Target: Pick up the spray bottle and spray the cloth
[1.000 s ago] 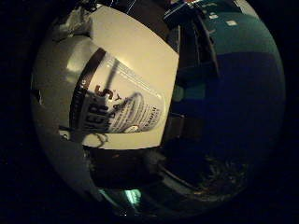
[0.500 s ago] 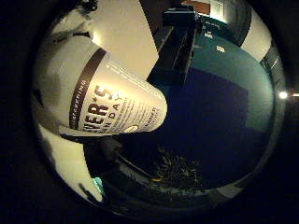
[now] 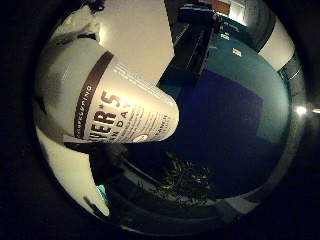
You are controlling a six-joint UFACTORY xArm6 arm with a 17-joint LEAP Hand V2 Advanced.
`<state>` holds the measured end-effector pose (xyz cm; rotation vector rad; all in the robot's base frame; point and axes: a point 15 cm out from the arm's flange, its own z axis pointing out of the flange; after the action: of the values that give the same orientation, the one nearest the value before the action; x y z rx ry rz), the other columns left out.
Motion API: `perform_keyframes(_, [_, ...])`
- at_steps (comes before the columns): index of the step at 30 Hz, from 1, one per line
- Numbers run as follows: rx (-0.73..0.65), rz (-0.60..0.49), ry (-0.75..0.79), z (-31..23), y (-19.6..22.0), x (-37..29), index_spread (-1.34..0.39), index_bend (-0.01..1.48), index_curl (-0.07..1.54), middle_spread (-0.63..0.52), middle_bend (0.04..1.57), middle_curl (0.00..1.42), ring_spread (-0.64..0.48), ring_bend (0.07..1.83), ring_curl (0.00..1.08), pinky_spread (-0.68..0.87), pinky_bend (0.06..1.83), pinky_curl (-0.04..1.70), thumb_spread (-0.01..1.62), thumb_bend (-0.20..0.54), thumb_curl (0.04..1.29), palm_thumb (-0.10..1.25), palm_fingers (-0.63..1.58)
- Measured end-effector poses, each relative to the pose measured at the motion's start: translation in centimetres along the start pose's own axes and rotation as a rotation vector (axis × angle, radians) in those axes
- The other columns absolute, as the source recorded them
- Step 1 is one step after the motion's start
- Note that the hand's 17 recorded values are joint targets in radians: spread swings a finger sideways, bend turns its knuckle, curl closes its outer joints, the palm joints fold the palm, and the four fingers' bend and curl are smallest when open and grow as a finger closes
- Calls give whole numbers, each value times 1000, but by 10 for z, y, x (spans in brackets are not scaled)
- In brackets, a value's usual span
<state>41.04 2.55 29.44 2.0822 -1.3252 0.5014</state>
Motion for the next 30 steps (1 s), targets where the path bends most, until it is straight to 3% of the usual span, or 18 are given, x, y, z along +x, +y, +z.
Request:
perform_keyframes(9, [89,53,-100,-45,4,7,-199,1140,657,-87,1330,588,-167,1437,570,-202,1332,749,926,-16,727,1029,1231])
perform_keyframes(22, [390,123,-598,-212,-23,-37,-200,1139,656,-86,1331,586,-167,1437,569,-203,1327,755,918,-14,730,1055,1232])
perform_keyframes(30, [694,203,-883,-304,-73,-50,-202,1138,657,-87,1329,587,-167,1440,569,-204,1329,757,894,-15,742,1059,1228])
